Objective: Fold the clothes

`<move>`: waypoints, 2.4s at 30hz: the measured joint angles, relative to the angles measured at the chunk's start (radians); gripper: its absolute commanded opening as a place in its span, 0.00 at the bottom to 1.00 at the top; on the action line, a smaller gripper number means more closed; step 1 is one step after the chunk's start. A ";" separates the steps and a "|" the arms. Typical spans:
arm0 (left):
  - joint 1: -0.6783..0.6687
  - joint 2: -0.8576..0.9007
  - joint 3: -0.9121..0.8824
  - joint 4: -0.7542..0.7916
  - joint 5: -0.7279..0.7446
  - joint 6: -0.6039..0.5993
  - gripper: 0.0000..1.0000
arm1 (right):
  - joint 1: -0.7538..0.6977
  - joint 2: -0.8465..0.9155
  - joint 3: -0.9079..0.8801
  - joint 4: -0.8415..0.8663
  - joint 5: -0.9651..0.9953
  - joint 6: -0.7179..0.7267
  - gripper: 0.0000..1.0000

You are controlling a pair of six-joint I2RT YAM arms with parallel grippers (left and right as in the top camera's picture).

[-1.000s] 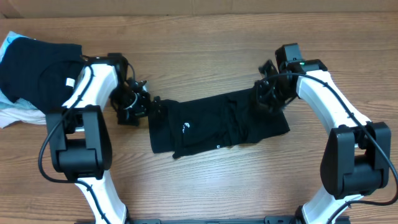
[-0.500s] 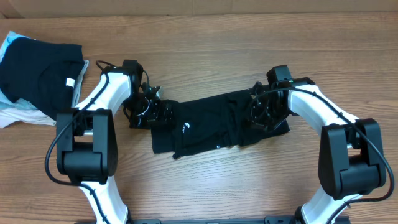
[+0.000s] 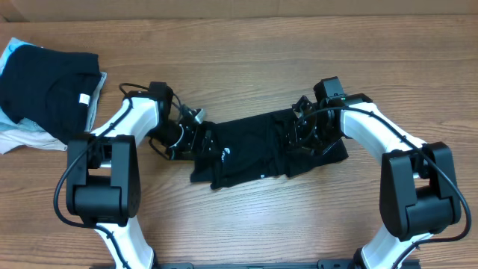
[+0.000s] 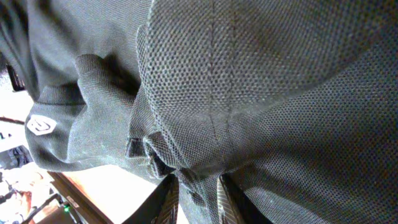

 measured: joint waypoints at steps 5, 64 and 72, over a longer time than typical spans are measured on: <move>-0.036 -0.005 -0.026 0.050 0.052 0.048 1.00 | 0.000 0.000 0.000 0.004 0.008 0.014 0.26; -0.452 0.177 0.732 -0.469 -0.340 -0.172 1.00 | -0.093 0.000 0.172 -0.152 0.187 0.017 0.48; -0.255 0.174 0.942 -0.518 -0.542 -0.173 0.04 | -0.093 0.000 0.172 -0.146 0.164 0.015 0.50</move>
